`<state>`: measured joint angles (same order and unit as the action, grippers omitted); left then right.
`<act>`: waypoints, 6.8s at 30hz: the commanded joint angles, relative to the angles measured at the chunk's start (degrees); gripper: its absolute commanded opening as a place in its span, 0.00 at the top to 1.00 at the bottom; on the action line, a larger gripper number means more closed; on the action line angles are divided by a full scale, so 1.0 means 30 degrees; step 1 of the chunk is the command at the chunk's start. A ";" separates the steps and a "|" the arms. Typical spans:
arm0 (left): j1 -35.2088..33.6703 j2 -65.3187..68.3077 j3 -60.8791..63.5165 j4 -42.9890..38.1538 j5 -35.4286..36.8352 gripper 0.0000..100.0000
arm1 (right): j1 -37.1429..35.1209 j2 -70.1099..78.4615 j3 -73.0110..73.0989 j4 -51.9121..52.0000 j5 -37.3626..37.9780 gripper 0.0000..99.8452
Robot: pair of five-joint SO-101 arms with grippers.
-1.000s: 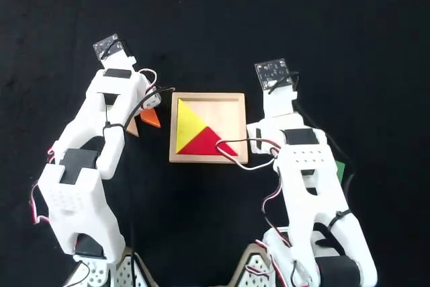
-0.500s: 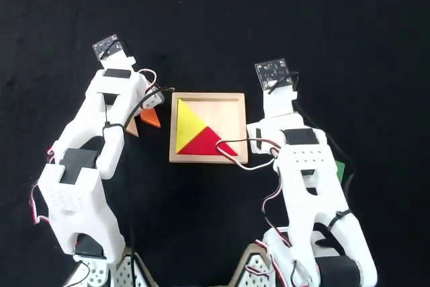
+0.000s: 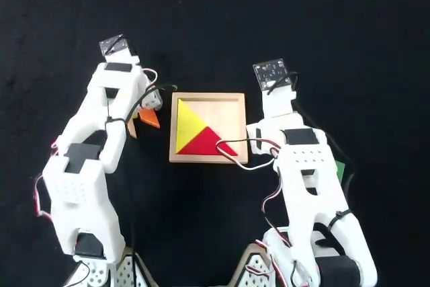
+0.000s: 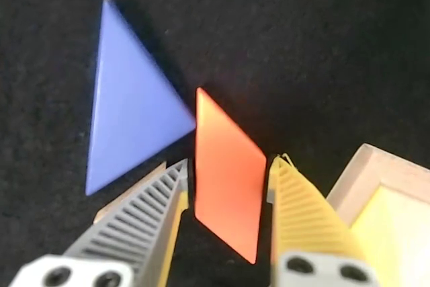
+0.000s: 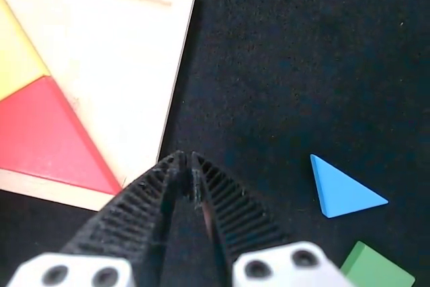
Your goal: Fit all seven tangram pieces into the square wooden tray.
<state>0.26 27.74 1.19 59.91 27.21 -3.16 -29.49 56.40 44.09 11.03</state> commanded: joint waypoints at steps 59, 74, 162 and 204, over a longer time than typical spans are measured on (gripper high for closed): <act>1.0623 -0.0908 -0.3267 0.1084 0.4396 0.97 | 0.8264 -0.0601 -0.1714 -0.1055 -0.1172 0.99; 1.0916 -0.0908 -0.2564 0.1026 0.3136 0.80 | 0.8088 -0.0601 -0.1685 -0.1026 -0.1172 0.99; -0.0659 -1.4828 0.1626 0.9641 -0.8469 0.80 | 0.6388 -0.0601 -0.1011 -0.1055 0.0176 0.99; -0.3707 -1.3421 0.9275 -0.3165 -0.6212 0.84 | 0.4484 -0.0601 -0.0337 -0.0498 0.0147 0.98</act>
<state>-10.55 -16.40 31.96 52.44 7.69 12.66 -29.67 55.96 44.26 10.95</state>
